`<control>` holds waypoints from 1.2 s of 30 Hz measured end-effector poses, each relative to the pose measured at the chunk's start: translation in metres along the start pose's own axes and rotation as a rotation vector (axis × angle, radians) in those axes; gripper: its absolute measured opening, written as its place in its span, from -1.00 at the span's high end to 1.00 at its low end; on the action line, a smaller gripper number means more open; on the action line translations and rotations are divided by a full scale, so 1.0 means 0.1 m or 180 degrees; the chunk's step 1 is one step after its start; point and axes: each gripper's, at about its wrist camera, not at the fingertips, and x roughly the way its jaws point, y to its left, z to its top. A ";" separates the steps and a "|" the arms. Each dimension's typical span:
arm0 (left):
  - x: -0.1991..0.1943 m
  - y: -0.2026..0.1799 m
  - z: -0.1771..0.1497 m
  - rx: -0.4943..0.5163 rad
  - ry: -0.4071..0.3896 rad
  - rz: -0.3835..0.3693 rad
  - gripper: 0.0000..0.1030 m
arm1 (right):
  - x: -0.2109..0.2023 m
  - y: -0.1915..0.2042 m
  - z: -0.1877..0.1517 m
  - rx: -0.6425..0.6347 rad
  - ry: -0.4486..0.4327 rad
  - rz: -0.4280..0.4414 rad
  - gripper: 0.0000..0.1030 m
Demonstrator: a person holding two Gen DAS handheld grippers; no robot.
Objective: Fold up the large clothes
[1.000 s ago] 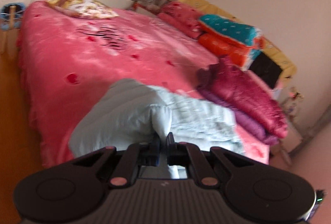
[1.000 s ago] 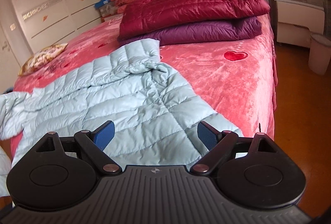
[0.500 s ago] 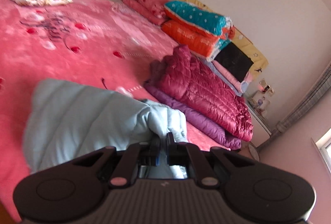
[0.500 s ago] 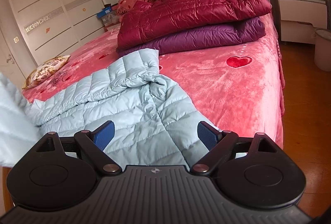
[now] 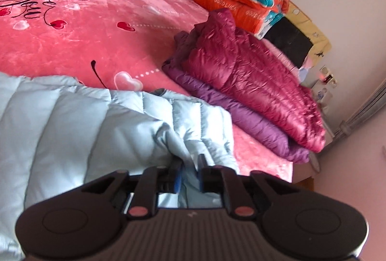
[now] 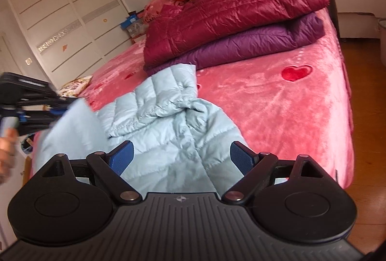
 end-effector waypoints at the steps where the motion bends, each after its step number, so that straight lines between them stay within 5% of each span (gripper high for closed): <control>1: 0.03 0.00 0.01 0.0009 -0.0004 0.0034 0.48 | 0.02 0.01 0.01 -0.0008 -0.0008 0.0028 -1.00; 5: 0.01 -0.05 0.01 0.0161 -0.0122 0.0097 -0.19 | 0.12 0.03 0.03 0.0013 0.0039 0.0173 -1.00; 10: -0.24 -0.12 -0.04 0.0401 -0.0388 0.0153 -0.53 | 0.32 0.08 0.05 -0.0038 0.0179 0.0257 -1.00; 20: -0.70 0.23 -0.42 0.0435 -0.0602 0.0412 -0.65 | 0.61 0.03 0.04 0.0062 0.0448 0.0254 -1.00; 36: -0.74 0.85 -0.32 0.0438 -0.0984 0.0139 -0.65 | 0.94 0.15 0.03 -0.0173 0.0517 0.0265 -1.00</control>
